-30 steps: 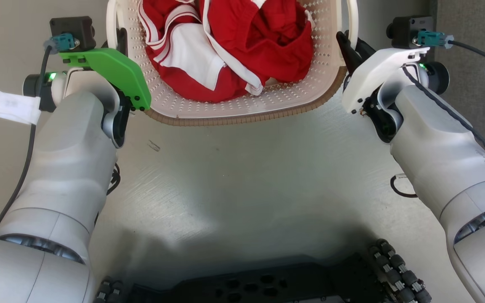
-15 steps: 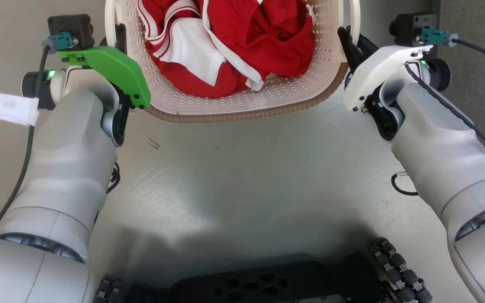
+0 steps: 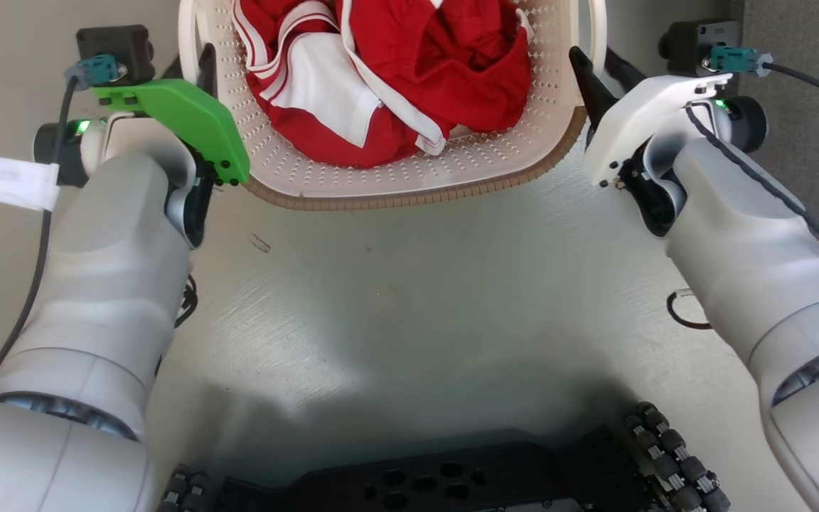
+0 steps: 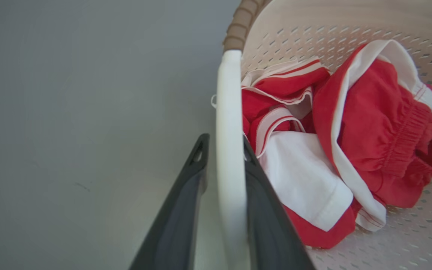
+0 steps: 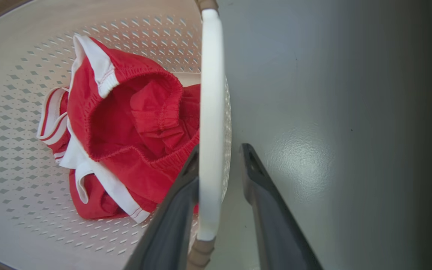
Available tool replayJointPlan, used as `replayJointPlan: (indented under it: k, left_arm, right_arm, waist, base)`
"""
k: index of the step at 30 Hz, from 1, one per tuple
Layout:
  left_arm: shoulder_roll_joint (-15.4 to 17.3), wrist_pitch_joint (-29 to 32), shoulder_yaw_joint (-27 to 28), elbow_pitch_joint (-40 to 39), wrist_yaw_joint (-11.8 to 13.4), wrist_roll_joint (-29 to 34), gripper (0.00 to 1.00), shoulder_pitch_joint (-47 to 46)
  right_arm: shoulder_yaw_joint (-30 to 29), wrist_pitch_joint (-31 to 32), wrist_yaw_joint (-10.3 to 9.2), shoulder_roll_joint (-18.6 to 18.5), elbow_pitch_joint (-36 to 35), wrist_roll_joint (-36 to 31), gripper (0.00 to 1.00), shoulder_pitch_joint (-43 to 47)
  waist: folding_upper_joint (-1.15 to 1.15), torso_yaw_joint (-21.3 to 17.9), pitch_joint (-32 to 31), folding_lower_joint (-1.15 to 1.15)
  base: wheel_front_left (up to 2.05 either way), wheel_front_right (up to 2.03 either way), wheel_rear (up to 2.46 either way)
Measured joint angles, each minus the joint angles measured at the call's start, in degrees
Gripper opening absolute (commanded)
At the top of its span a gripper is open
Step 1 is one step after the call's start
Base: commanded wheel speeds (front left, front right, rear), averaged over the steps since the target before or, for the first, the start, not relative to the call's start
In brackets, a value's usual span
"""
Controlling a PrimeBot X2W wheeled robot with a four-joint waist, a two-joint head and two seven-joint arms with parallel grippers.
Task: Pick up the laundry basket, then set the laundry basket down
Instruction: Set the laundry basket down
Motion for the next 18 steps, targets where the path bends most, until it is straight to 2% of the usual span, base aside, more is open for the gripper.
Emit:
replayJointPlan:
  k: [4,18]
  left_arm:
    - [1.21,-0.01,0.21,0.34,-0.66,-0.19,1.00,0.01]
    - [1.25,-0.19,0.45,0.64,-1.65,-0.99,1.00,0.44]
  right_arm:
    - [0.79,-0.01,-0.08,-1.47,-0.09,-0.89,1.00,-0.02]
    - [0.63,-0.01,-0.09,-1.30,-0.76,-1.04,1.00,0.23]
  waist:
    - [0.00,0.08,-0.28,0.00]
    - [0.00,0.16,-3.50,0.00]
  base:
    - [0.00,0.00,0.00]
    - [0.00,0.00,0.00]
